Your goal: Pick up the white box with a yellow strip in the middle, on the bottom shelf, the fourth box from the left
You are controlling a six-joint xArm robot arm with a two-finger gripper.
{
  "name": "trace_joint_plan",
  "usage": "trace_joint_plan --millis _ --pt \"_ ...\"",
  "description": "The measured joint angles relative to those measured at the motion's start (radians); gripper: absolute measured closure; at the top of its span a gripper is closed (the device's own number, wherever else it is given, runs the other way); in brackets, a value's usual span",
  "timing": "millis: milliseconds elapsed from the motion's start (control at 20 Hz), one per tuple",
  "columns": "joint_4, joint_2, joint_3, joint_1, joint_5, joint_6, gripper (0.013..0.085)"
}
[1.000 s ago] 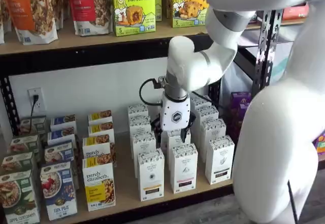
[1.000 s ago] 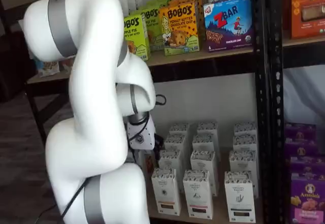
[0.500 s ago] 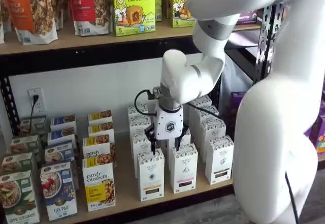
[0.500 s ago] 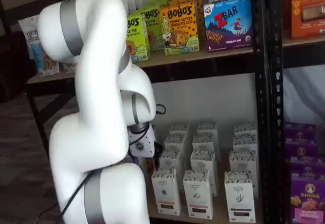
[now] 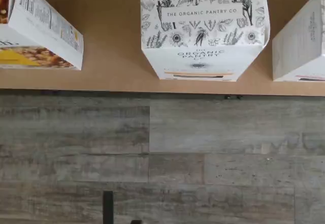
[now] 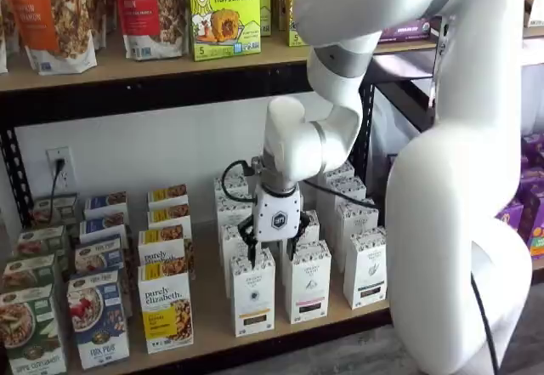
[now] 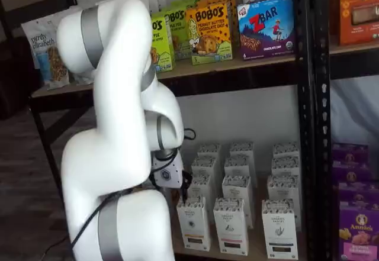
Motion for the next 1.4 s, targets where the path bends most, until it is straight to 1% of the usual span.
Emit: trace_joint_plan --millis 200,300,500,600,750,1050,1150,1400 --pt "0.021 0.062 -0.038 0.001 -0.017 -0.021 0.0130" --pt "0.039 0.091 -0.057 -0.001 -0.028 -0.040 0.0130" --pt "0.018 0.152 -0.104 -0.013 -0.056 -0.033 0.0130" --pt "0.030 0.183 -0.137 -0.018 -0.062 -0.050 0.0130" --pt "0.060 0.219 -0.180 -0.024 -0.051 -0.085 0.0130" --pt "0.067 0.276 -0.251 -0.043 -0.036 -0.108 0.0130" --pt "0.075 0.293 -0.274 -0.048 -0.031 -0.122 0.0130" --pt "0.077 0.331 -0.326 -0.052 -0.010 -0.125 0.0130"
